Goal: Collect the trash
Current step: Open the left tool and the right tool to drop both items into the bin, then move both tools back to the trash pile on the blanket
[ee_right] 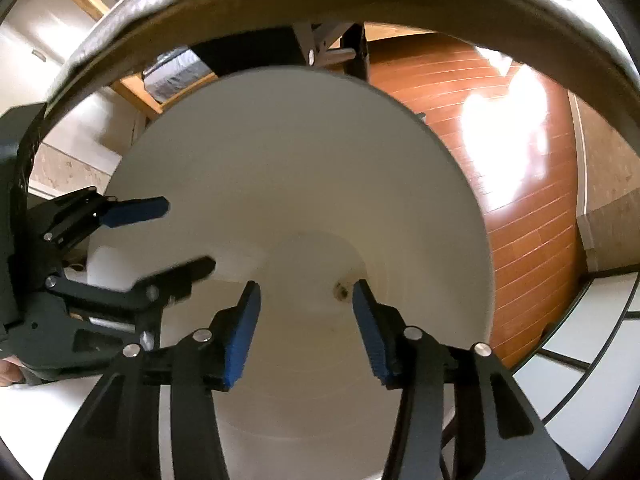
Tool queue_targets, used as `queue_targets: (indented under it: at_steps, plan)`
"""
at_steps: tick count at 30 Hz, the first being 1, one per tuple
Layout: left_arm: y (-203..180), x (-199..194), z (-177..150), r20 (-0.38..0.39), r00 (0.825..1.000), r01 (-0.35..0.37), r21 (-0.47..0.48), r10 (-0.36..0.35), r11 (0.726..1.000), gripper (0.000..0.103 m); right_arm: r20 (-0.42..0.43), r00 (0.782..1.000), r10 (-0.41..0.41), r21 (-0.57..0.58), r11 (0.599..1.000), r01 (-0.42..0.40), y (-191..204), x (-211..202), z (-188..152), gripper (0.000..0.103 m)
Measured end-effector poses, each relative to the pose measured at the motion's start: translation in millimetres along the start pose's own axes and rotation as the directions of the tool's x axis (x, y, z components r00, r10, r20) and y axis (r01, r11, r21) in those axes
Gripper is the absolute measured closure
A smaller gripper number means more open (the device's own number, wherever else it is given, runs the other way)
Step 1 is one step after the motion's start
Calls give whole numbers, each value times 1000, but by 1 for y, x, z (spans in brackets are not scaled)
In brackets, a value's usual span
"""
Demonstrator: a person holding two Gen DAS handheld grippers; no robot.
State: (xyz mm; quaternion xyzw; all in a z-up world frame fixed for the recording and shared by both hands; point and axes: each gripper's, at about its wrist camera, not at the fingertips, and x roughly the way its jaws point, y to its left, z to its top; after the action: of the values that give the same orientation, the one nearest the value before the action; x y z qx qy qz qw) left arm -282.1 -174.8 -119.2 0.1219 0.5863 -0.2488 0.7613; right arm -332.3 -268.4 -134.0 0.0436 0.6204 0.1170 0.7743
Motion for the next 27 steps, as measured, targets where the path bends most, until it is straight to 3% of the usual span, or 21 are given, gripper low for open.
queue_targets:
  at_steps: [3, 8, 13, 18, 20, 22, 24, 26, 27]
  plan:
    - [6, -8, -2, 20, 998, 57, -31, -57, 998, 11, 32, 999, 15, 17, 1000, -15, -1, -11, 0, 37]
    - [20, -28, -9, 62, 992, 114, -80, -109, 990, 6, 97, 995, 20, 40, 999, -24, -6, -36, -1, 23]
    - [20, -55, -11, 119, 987, 113, -55, -106, 992, 6, 161, 987, 22, 53, 998, -31, -7, -61, 0, 21]
    - [21, -101, -3, 222, 968, 129, -42, -117, 991, 6, 259, 966, -19, 26, 1000, 13, 1, -106, 10, 13]
    - [21, -131, 5, 302, 949, 106, -33, -91, 994, 3, 332, 940, -72, 1, 997, 76, 10, -129, 14, 6]
    - [19, -157, 10, 395, 918, 49, -70, -18, 996, 1, 452, 881, -137, 4, 988, 151, 20, -155, 17, 4]
    - [21, -178, 14, 480, 876, 18, -117, 40, 993, 1, 561, 795, -232, 93, 972, 218, 25, -179, 19, 4]
    - [30, -194, 19, 555, 830, 20, -140, 62, 990, 1, 601, 758, -254, 146, 967, 208, 23, -189, 21, 4]
    - [34, -200, 22, 573, 819, 32, -113, 39, 993, 1, 607, 766, -212, 134, 977, 165, 20, -191, 21, 4]
